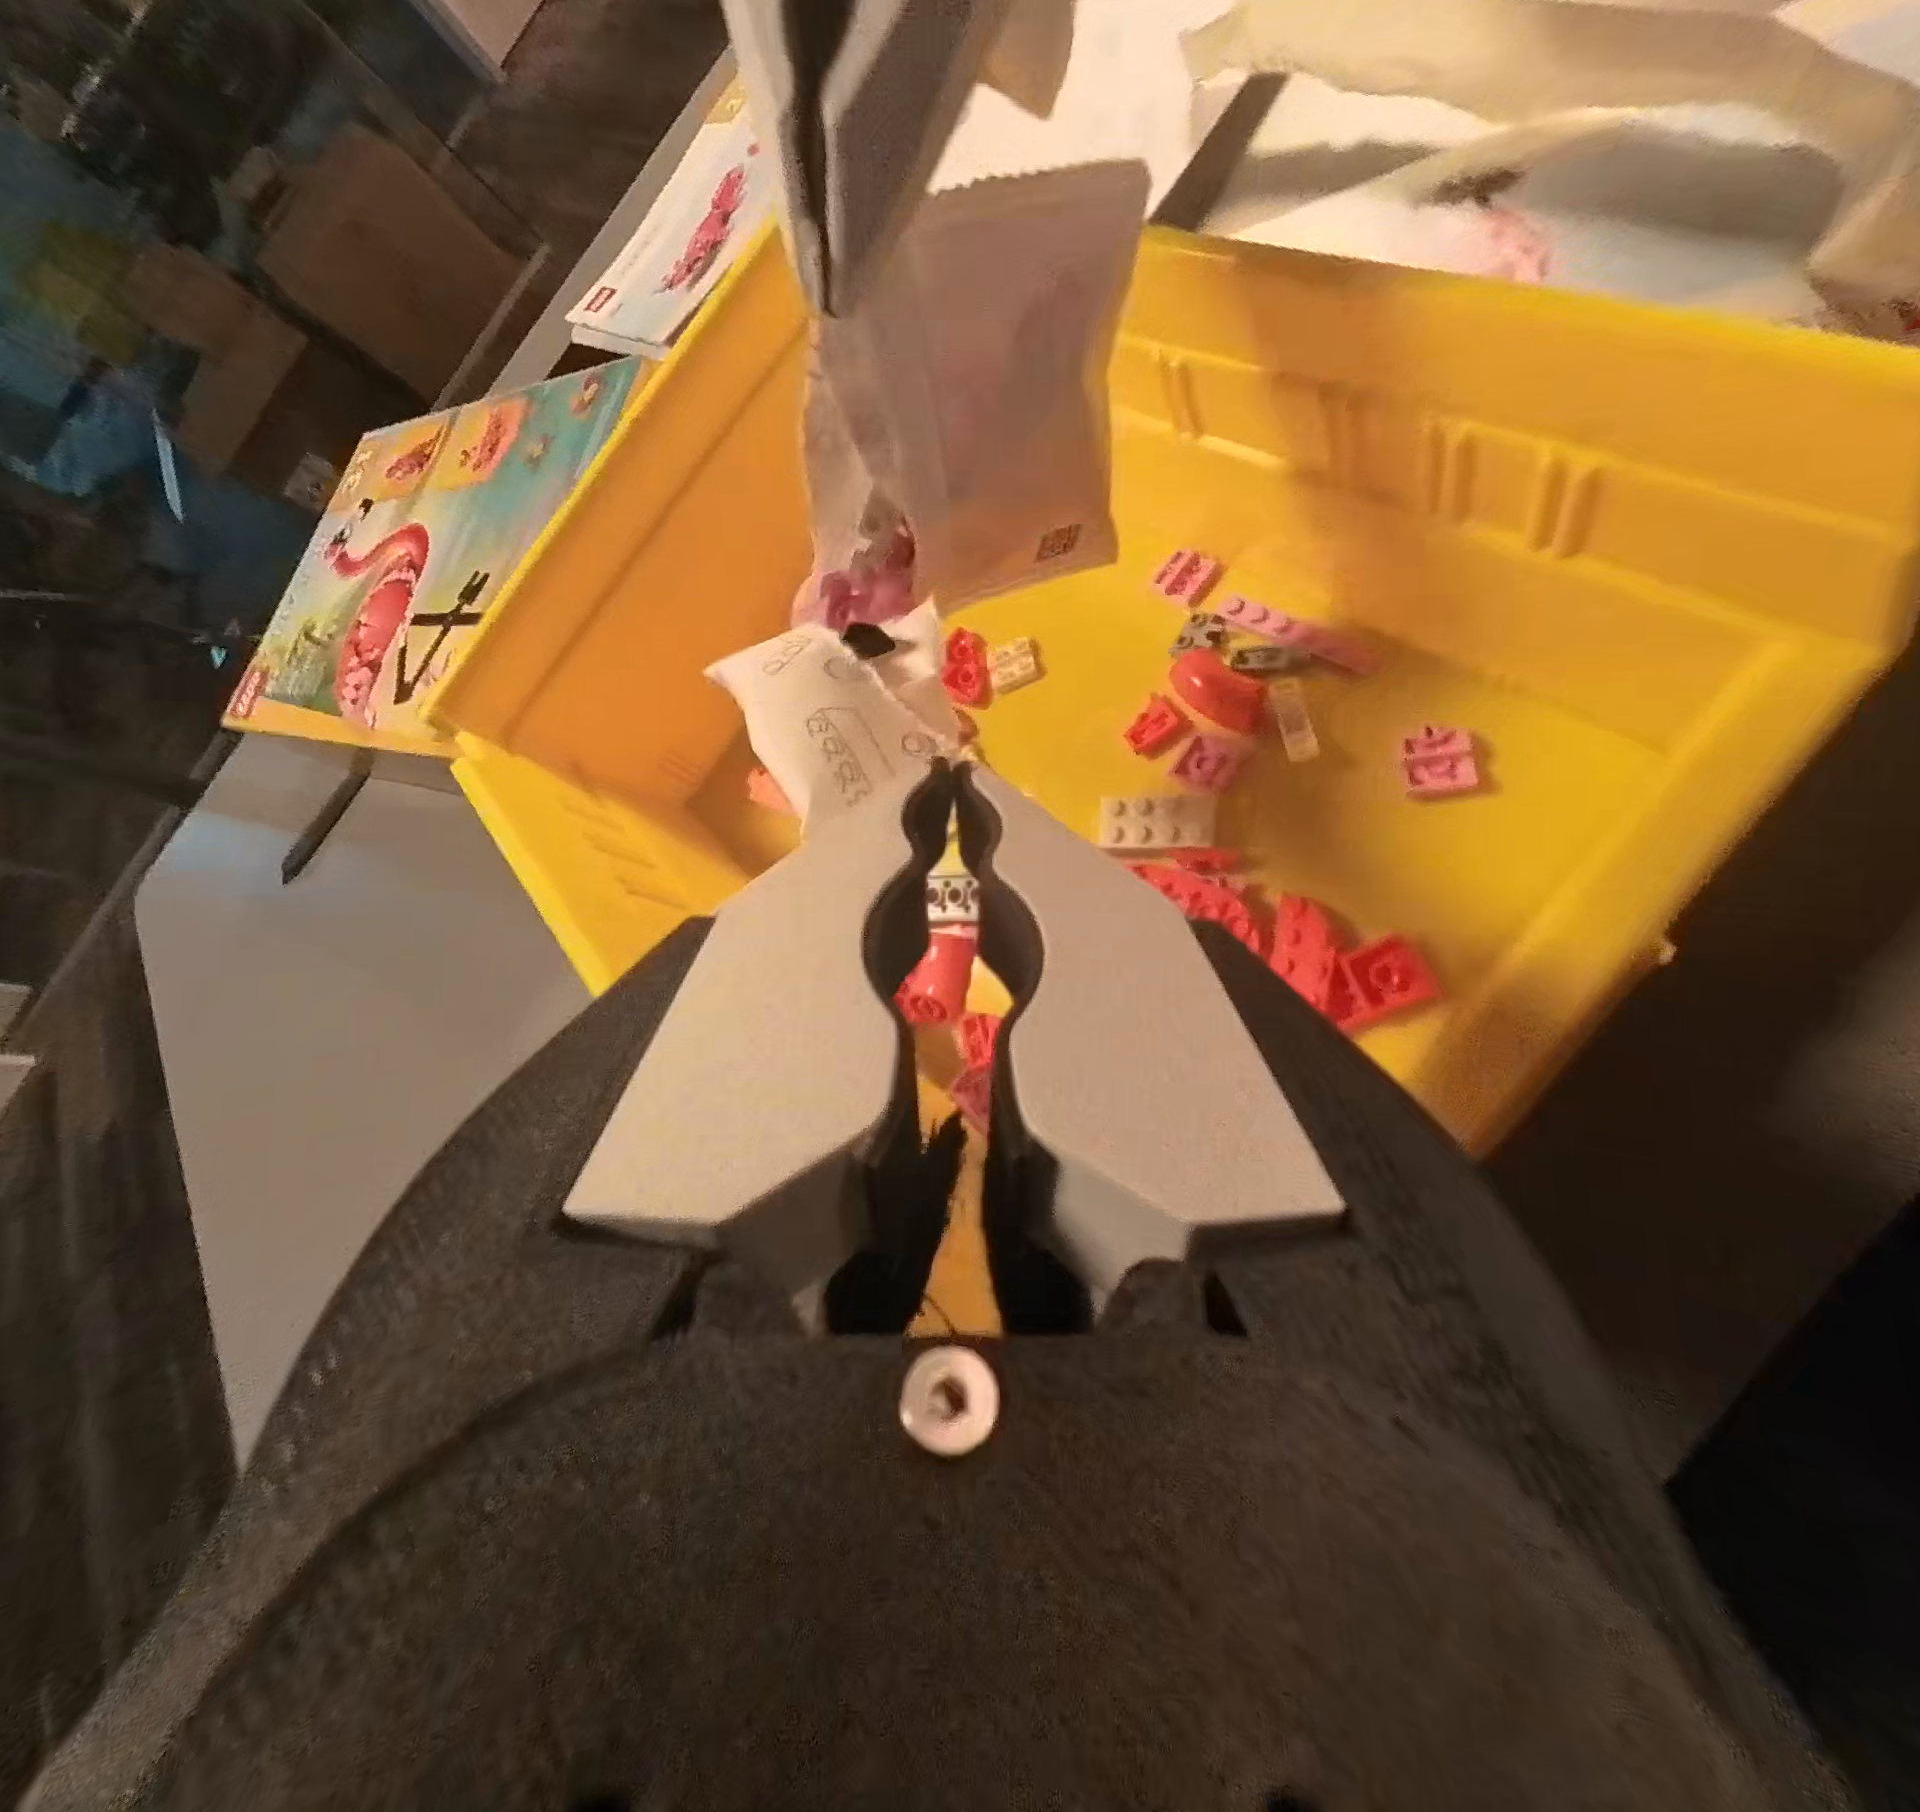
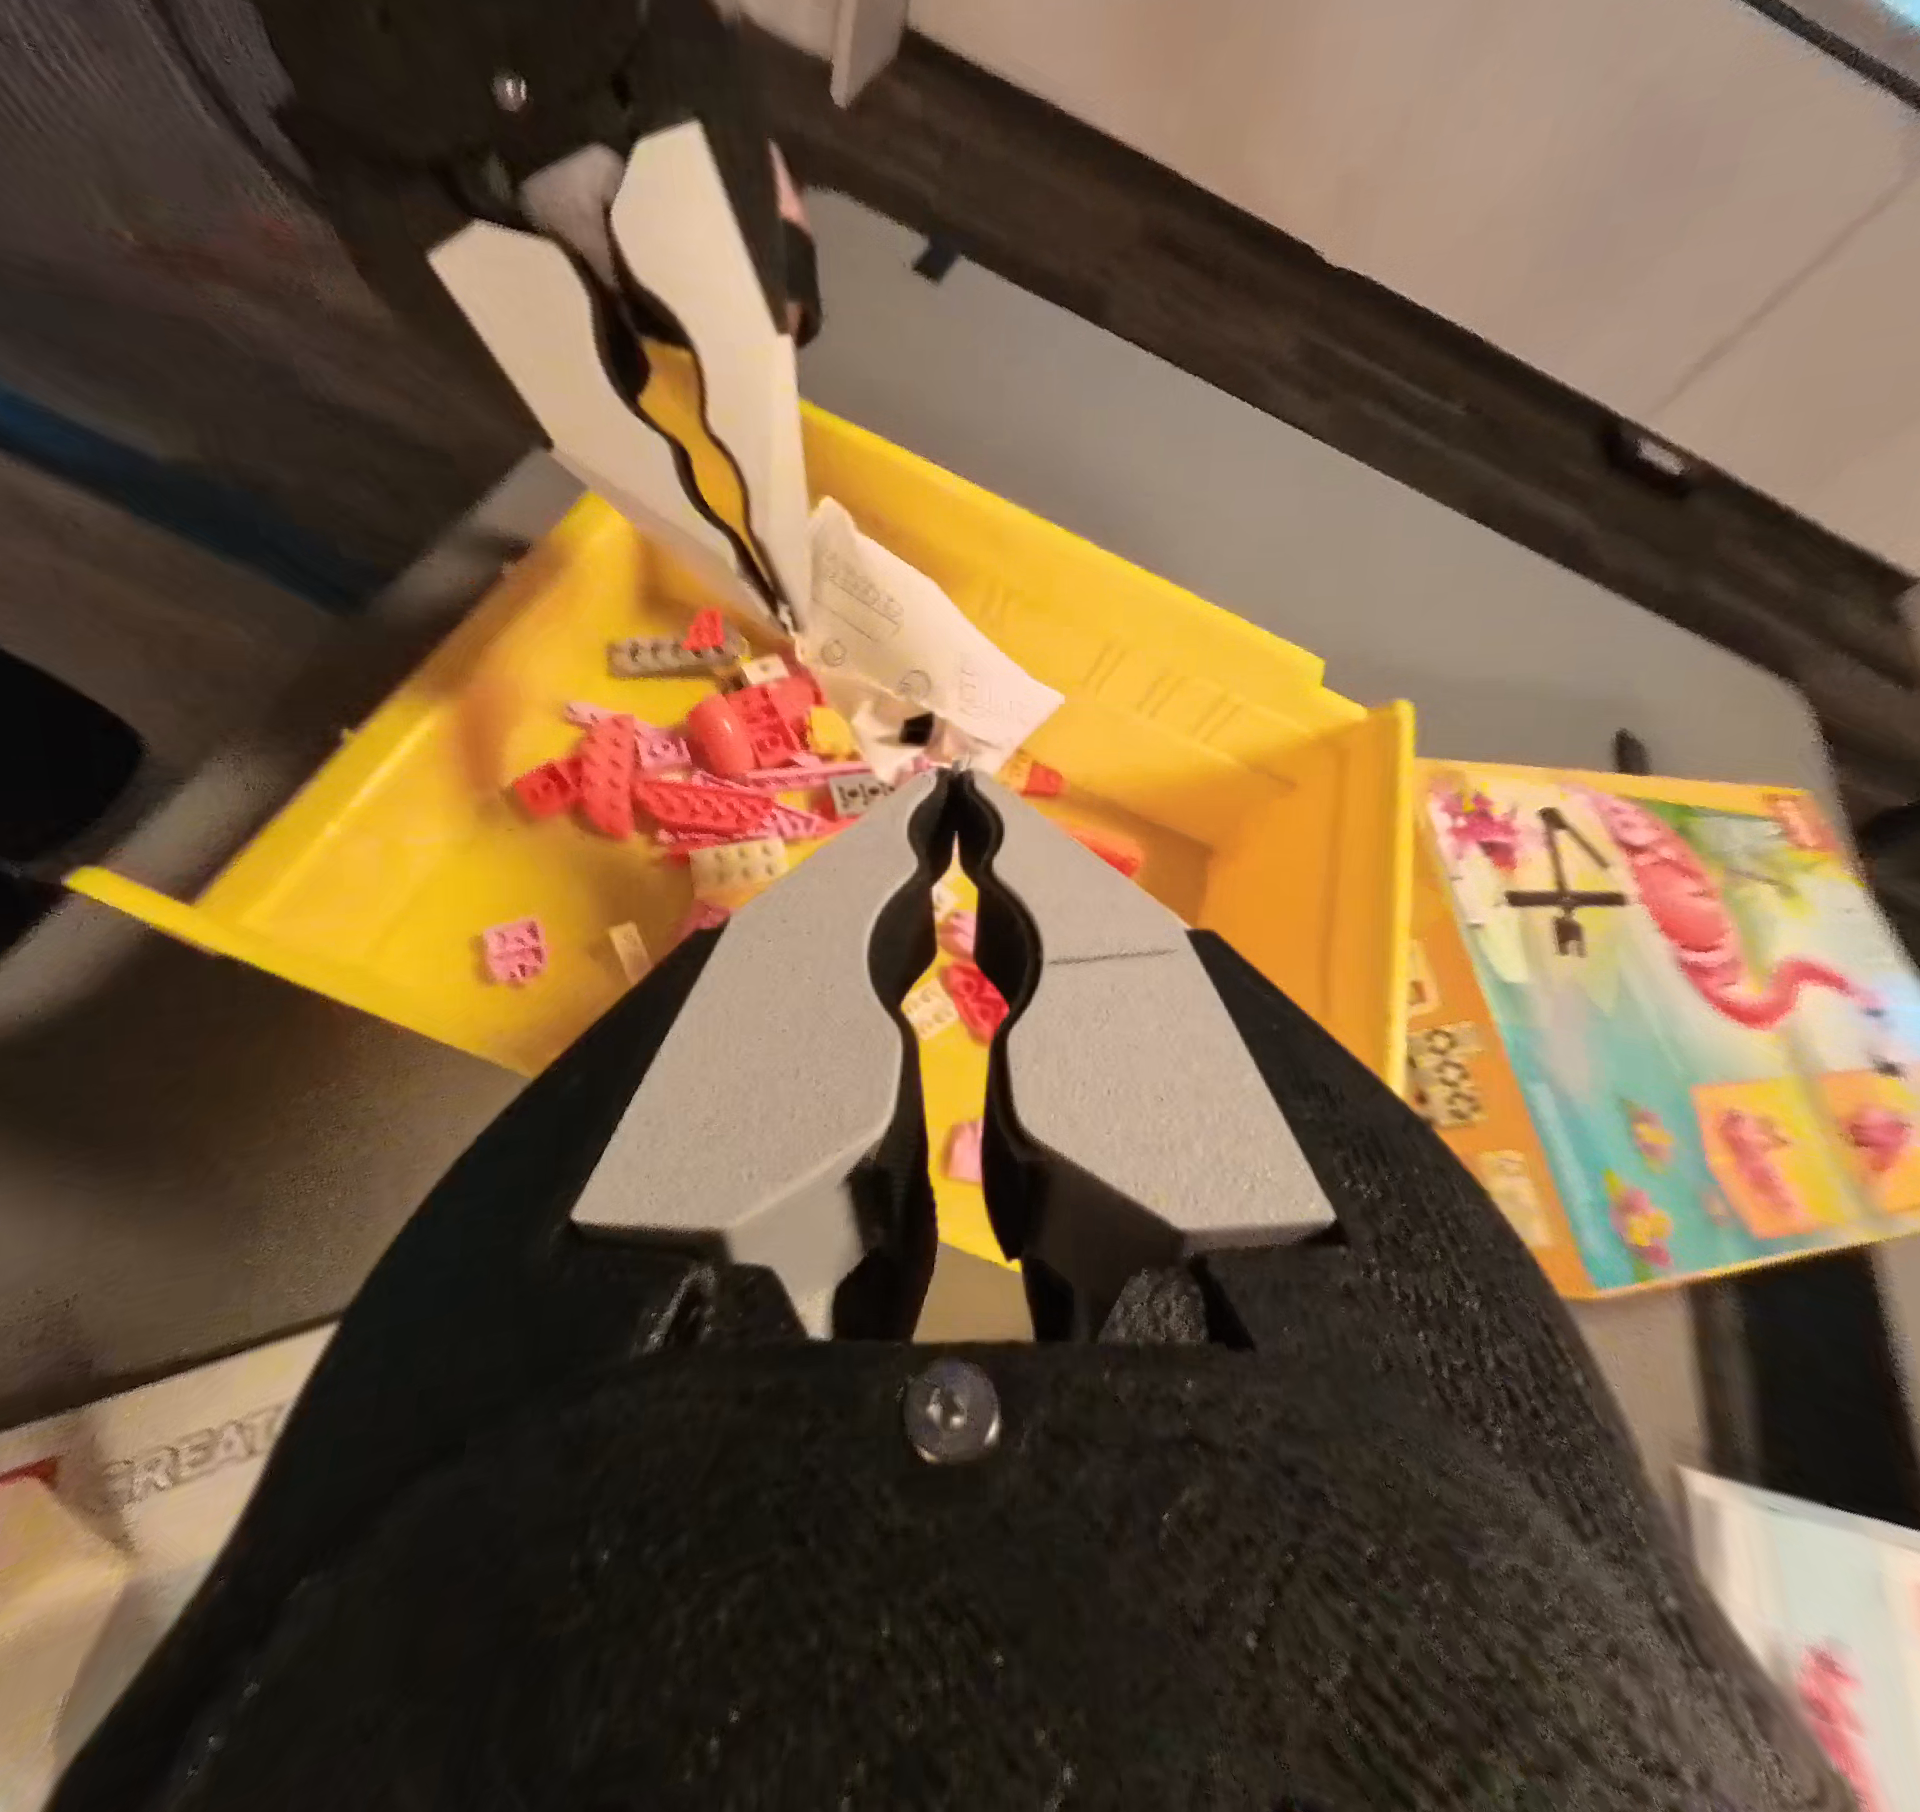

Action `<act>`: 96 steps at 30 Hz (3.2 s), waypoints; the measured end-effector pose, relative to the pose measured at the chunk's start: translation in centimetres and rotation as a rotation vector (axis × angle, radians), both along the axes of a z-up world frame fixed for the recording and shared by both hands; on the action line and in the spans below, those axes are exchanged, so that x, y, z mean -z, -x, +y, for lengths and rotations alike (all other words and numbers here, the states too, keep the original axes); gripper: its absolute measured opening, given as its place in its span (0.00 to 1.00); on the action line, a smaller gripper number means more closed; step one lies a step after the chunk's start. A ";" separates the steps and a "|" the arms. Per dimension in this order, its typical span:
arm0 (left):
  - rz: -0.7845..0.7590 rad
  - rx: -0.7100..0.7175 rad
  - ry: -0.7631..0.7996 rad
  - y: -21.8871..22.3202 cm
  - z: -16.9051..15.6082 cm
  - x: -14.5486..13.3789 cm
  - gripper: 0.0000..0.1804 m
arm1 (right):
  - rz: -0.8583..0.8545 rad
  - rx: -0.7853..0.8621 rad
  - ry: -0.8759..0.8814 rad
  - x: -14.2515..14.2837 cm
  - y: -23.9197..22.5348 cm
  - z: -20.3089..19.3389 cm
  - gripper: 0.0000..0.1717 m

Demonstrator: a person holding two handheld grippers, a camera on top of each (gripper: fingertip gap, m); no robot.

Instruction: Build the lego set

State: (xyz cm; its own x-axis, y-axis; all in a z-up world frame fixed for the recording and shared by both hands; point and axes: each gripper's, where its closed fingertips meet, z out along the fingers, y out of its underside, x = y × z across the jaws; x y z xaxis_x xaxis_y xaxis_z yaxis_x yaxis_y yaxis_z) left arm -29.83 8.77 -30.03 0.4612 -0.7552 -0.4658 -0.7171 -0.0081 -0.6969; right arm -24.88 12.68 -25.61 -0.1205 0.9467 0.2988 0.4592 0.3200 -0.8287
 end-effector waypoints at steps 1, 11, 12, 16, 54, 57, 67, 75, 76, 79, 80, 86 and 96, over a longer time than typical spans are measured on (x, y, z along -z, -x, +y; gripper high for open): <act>-0.005 -0.024 0.004 -0.1 0.3 0.0 0.04 | -0.027 0.006 -0.032 0.0 0.2 -0.2 0.00; -0.152 -0.042 0.007 -2.5 0.8 -3.0 0.31 | -0.218 -0.235 -0.369 0.4 1.4 -3.8 0.00; -0.161 -0.007 0.067 -3.2 0.5 -2.8 0.28 | -0.223 -0.268 -0.409 0.3 1.6 -4.3 0.00; -0.165 0.082 0.275 -5.0 -0.2 -1.7 0.06 | -0.253 -0.279 -0.459 -0.1 1.7 -4.4 0.00; -0.243 -0.090 -0.053 -1.3 2.6 -4.9 0.00 | -0.339 -0.054 0.002 0.6 -0.9 0.0 0.02; -0.224 -0.096 -0.016 -1.4 2.5 -3.9 0.00 | -0.333 -0.024 -0.025 1.2 -0.7 0.6 0.02; -0.181 -0.121 -0.022 -1.4 2.3 -3.1 0.00 | -0.266 -0.025 -0.042 0.6 -0.1 0.2 0.02; -0.270 -0.162 -0.009 -1.4 1.5 -3.2 0.00 | -0.221 -0.024 -0.078 0.4 0.7 -0.5 0.01; -0.274 -0.166 -0.027 -1.4 1.5 -3.5 0.00 | -0.221 -0.025 -0.054 0.4 0.7 -0.5 0.01; -0.249 -0.189 -0.039 -1.1 1.8 -3.7 0.00 | -0.210 -0.066 -0.077 0.2 1.1 -1.5 0.01; -0.278 -0.161 -0.033 -1.6 1.5 -4.1 0.00 | -0.202 -0.031 -0.075 0.1 1.1 -0.7 0.01; -0.260 -0.157 -0.039 -2.4 1.7 -3.8 0.00 | -0.194 -0.010 -0.119 0.1 1.3 -0.4 0.00; -0.618 -0.216 -0.111 1.1 1.6 -8.3 0.00 | 0.097 -0.019 0.301 -2.7 0.5 0.2 0.27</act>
